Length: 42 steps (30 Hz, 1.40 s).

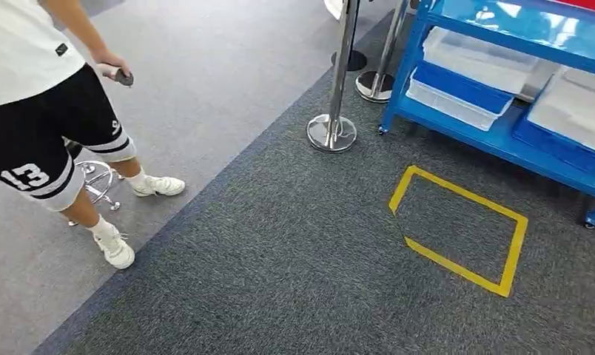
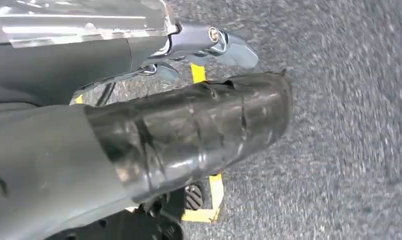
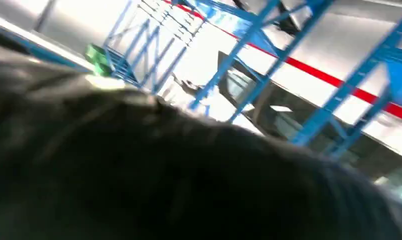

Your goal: Take the parts from the cabinet and place them on the table.

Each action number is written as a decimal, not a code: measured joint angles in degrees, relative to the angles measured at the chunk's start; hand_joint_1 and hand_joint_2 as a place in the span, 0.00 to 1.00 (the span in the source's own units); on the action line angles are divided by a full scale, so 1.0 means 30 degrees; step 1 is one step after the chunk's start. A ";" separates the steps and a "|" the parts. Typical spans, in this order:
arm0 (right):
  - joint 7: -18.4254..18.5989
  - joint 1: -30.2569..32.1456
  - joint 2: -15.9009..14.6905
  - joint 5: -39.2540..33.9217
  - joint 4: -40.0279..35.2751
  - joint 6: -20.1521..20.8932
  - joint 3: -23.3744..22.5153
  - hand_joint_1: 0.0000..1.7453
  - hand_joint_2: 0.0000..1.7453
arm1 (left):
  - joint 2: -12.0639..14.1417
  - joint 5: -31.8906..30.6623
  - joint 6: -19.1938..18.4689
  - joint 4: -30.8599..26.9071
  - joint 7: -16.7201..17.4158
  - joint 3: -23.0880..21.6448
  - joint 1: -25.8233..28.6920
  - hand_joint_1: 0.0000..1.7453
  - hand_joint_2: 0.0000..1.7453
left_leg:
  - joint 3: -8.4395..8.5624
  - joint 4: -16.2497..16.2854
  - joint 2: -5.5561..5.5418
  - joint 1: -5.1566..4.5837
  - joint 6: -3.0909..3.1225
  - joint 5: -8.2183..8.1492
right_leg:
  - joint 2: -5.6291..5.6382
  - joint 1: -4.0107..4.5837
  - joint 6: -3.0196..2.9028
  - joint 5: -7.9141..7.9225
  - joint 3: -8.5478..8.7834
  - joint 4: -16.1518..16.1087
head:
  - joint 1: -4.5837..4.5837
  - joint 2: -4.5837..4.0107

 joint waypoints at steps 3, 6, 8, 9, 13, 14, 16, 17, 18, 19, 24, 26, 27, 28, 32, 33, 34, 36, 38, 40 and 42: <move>0.0000 0.0153 -0.0220 -0.0139 -0.0051 -0.0124 0.0008 0.00 0.00 | -0.0004 0.0000 -0.0088 -0.0001 0.0030 0.0000 -0.0018 0.00 0.00 | 0.0311 -0.0333 0.0454 -0.0111 -0.0029 0.0056 | 0.0670 -0.0180 0.0326 0.0180 -0.0102 -0.0152 | -0.0014 0.0000; 0.0022 0.0246 -0.0600 -0.0292 -0.0080 -0.0299 0.0001 0.00 0.00 | -0.0069 0.0000 -0.0124 -0.0015 0.0037 0.0000 -0.0088 0.00 0.00 | 0.0762 -0.1366 0.1413 0.0039 -0.0005 0.0594 | -0.0131 -0.0115 0.0536 0.0110 -0.0162 -0.0102 | 0.0030 0.0000; 0.0058 0.0253 -0.0657 -0.0372 -0.0123 -0.0430 0.0022 0.00 0.00 | -0.0069 0.0015 -0.0116 -0.0015 0.0081 0.0000 -0.0043 0.00 0.00 | 0.0793 -0.1598 0.1857 0.0051 0.0077 0.0689 | -0.1626 -0.0046 0.0731 -0.1315 -0.1122 0.1956 | 0.0022 0.0007; 0.0051 0.0384 -0.0664 -0.0459 -0.0123 -0.0430 0.0030 0.00 0.00 | -0.0069 0.0029 -0.0080 -0.0015 0.0153 0.0000 -0.0022 0.00 0.00 | 0.0763 -0.1583 0.2116 0.0051 0.0067 0.0677 | -0.1889 -0.0132 0.0860 -0.1983 -0.1740 0.3371 | 0.0015 0.0000; 0.0044 0.0472 -0.0759 -0.0394 -0.0123 -0.0452 0.0030 0.00 0.00 | -0.0149 0.0124 0.0080 -0.0015 0.0212 0.0007 0.0017 0.00 0.00 | 0.0657 -0.1298 0.3215 0.0154 -0.0148 0.0433 | -0.2293 -0.0410 0.1342 -0.1041 -0.1117 0.2736 | 0.0015 0.0007; 0.0036 0.0468 -0.0759 -0.0343 -0.0123 -0.0459 0.0030 0.00 0.00 | -0.0157 0.0131 0.0080 -0.0015 0.0212 0.0007 0.0012 0.00 0.00 | 0.0646 -0.1103 0.3473 0.0216 -0.0267 0.0280 | -0.2700 -0.0460 0.1470 -0.0320 -0.0121 0.1058 | 0.0015 0.0007; -0.0044 0.0458 -0.0854 -0.0306 -0.0087 -0.0473 0.0030 0.00 0.00 | -0.0083 0.0160 0.0080 -0.0044 0.0205 0.0022 -0.0012 0.00 0.00 | 0.0612 -0.0685 0.3822 0.0039 -0.0605 -0.0109 | -0.3738 -0.0315 0.1290 -0.0282 0.0492 -0.0202 | 0.0052 0.0000; -0.0044 0.0484 -0.0847 -0.0409 -0.0138 -0.0620 0.0030 0.00 0.00 | -0.0113 0.0189 0.0080 -0.0044 0.0212 0.0036 -0.0018 0.00 1.00 | 0.0669 -0.0647 0.4025 0.0046 -0.0697 -0.0207 | -0.3289 -0.0266 0.0849 -0.0324 0.0471 -0.0084 | -0.0066 0.0007; 0.0058 0.0641 -0.0962 -0.0625 -0.0124 -0.0743 0.0030 0.00 0.00 | -0.0113 0.0211 0.0080 -0.0044 0.0269 0.0051 -0.0045 0.00 1.00 | 0.0842 -0.0619 0.4229 0.0025 -0.0778 -0.0255 | -0.3082 -0.0263 0.0707 -0.0377 0.0397 -0.0038 | -0.0051 0.0001; 0.0094 0.0656 -0.1035 -0.0843 -0.0138 -0.0966 0.0030 0.00 0.00 | -0.0113 0.0284 0.0087 -0.0044 0.0357 0.0058 -0.0094 0.00 1.00 | 0.0918 -0.0625 0.4452 0.0011 -0.0853 -0.0305 | -0.2842 -0.0253 0.0622 -0.0396 0.0361 0.0011 | -0.0043 0.0000; 0.0444 0.1152 -0.1313 -0.1588 -0.0152 -0.1843 0.0066 0.00 0.00 | -0.0120 0.0590 0.0306 -0.0044 0.1042 0.0349 -0.0115 0.00 1.00 | -0.0930 0.3670 0.1915 0.0209 -0.1173 -0.2954 | -0.1759 -0.0319 0.0114 -0.0207 0.0150 -0.0057 | -0.0065 0.0000; 0.0437 0.1244 -0.1334 -0.1639 -0.0152 -0.1916 0.0073 0.00 0.00 | -0.0142 0.0569 0.0422 -0.0044 0.1196 0.0401 -0.0068 0.00 1.00 | -0.2072 0.5747 0.1855 0.0201 -0.1057 -0.3375 | -0.1220 -0.0219 0.0073 -0.0180 0.0064 -0.0017 | -0.0065 0.0000; 0.0437 0.1249 -0.1349 -0.1639 -0.0152 -0.1931 0.0073 0.00 0.00 | -0.0157 0.0561 0.0459 -0.0037 0.1217 0.0415 -0.0013 0.00 1.00 | -0.1989 0.5415 0.1843 0.0172 -0.0930 -0.2877 | -0.0959 -0.0167 0.0072 -0.0180 0.0074 -0.0008 | -0.0065 0.0000; 0.0437 0.1272 -0.1378 -0.1647 -0.0152 -0.1952 0.0081 0.00 0.00 | -0.0164 0.0532 0.0488 -0.0044 0.1246 0.0430 0.0004 0.00 1.00 | -0.1514 0.4212 0.1771 0.0120 -0.0748 -0.1984 | -0.0673 -0.0100 0.0072 -0.0180 0.0089 -0.0004 | -0.0065 0.0000; 0.0444 0.1325 -0.1451 -0.1763 -0.0116 -0.2048 0.0110 0.00 0.00 | -0.0107 0.0503 0.0598 -0.0059 0.1377 0.0444 -0.0002 0.00 1.00 | 0.0367 -0.0376 -0.0676 0.0034 0.0179 0.0070 | 0.0310 -0.0056 0.0205 -0.0048 0.0016 -0.0064 | -0.0044 0.0007; 0.0466 0.1479 -0.1371 -0.1800 -0.0131 -0.2113 0.0110 0.00 0.00 | -0.0237 0.0495 0.0605 -0.0066 0.1407 0.0452 -0.0018 0.00 1.00 | 0.0407 -0.0407 -0.0357 -0.0045 0.0063 0.0101 | 0.0485 -0.0257 0.0343 0.0025 -0.0065 -0.0106 | -0.0138 0.0000; 0.0444 0.1599 -0.1459 -0.1858 -0.0079 -0.2113 0.0124 0.00 0.00 | -0.0186 0.0495 0.0605 -0.0088 0.1407 0.0444 -0.0052 0.00 1.00 | 0.0408 -0.0453 -0.0170 -0.0214 0.0093 0.0105 | 0.0765 -0.0459 0.0500 0.0125 -0.0123 -0.0203 | -0.0131 0.0000; 0.0503 0.1703 -0.1539 -0.2004 -0.0058 -0.2295 0.0124 0.00 0.00 | -0.0303 0.0466 0.0612 -0.0088 0.1385 0.0452 -0.0076 0.00 1.00 | 0.0789 -0.1402 0.0567 0.0031 0.0063 0.0616 | 0.0395 -0.0497 0.0647 0.0241 -0.0087 -0.0287 | -0.0145 0.0000; 0.0692 0.1644 -0.1641 -0.2243 0.0022 -0.2687 0.0139 0.00 0.00 | -0.0288 0.0437 0.0633 -0.0088 0.1333 0.0452 0.0003 0.00 1.00 | 0.0907 -0.1713 0.1071 0.0008 0.0155 0.0747 | -0.1595 -0.0243 0.0722 -0.0854 -0.0782 0.1076 | -0.0147 0.0001; 0.0699 0.1884 -0.1633 -0.2339 0.0030 -0.2710 0.0154 0.00 0.00 | -0.0288 0.0430 0.0641 -0.0088 0.1312 0.0459 0.0039 0.00 1.00 | 0.0813 -0.1657 0.1709 0.0004 0.0127 0.0721 | -0.2032 -0.0356 0.0943 -0.2110 -0.1987 0.3714 | -0.0145 0.0000; 0.0714 0.1933 -0.1648 -0.2339 0.0059 -0.2717 0.0161 0.00 0.00 | -0.0302 0.0430 0.0648 -0.0088 0.1319 0.0459 0.0034 0.00 1.00 | 0.0659 -0.1468 0.2333 -0.0001 0.0044 0.0609 | -0.2127 -0.0488 0.1150 -0.1998 -0.2274 0.4419 | -0.0138 0.0007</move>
